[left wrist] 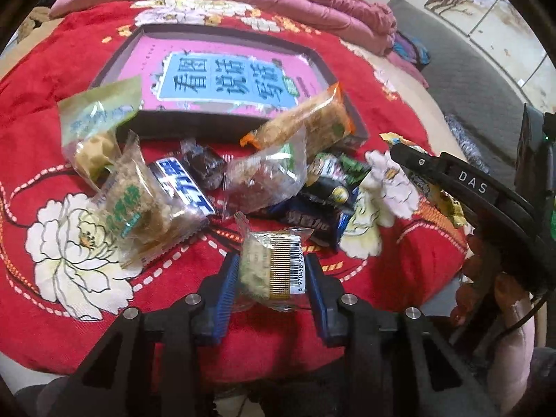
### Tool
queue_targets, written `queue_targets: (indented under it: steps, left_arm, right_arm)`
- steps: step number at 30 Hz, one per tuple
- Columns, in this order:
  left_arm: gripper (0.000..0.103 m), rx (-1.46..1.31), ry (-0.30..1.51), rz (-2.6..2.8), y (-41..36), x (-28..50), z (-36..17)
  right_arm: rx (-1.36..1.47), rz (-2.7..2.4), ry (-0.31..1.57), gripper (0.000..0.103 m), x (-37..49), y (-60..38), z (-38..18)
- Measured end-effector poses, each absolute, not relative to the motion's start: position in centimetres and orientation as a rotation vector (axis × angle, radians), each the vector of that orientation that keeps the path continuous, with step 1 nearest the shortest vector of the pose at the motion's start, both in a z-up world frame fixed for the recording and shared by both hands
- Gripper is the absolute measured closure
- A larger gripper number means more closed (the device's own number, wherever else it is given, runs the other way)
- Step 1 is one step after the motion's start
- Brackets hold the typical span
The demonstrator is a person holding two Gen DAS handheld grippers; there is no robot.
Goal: Organize snacks
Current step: 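Carry the clear packet onto the tray with the left tool while the right tool carries the yellow bar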
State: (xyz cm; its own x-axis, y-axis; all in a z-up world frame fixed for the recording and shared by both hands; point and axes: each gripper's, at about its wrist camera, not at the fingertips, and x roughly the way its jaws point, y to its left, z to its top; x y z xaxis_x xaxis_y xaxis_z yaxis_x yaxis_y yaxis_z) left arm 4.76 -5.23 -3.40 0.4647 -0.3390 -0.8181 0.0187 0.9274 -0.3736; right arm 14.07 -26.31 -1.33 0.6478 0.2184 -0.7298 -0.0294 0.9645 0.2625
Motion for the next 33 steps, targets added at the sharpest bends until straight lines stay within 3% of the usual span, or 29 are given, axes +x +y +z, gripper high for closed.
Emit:
queue_targets:
  steps: [22,33]
  left_arm:
    - [0.064,-0.366,0.908,-0.060,-0.1,9.3,4.7]
    - [0.064,-0.376,0.882,0.014,2.4,14.2,4.3]
  right_arm:
    - [0.189,0.231,0.757,0.077,17.2,-23.9,5.1]
    - [0.167,0.237,0.780,0.077,21.1,-22.3,5.1]
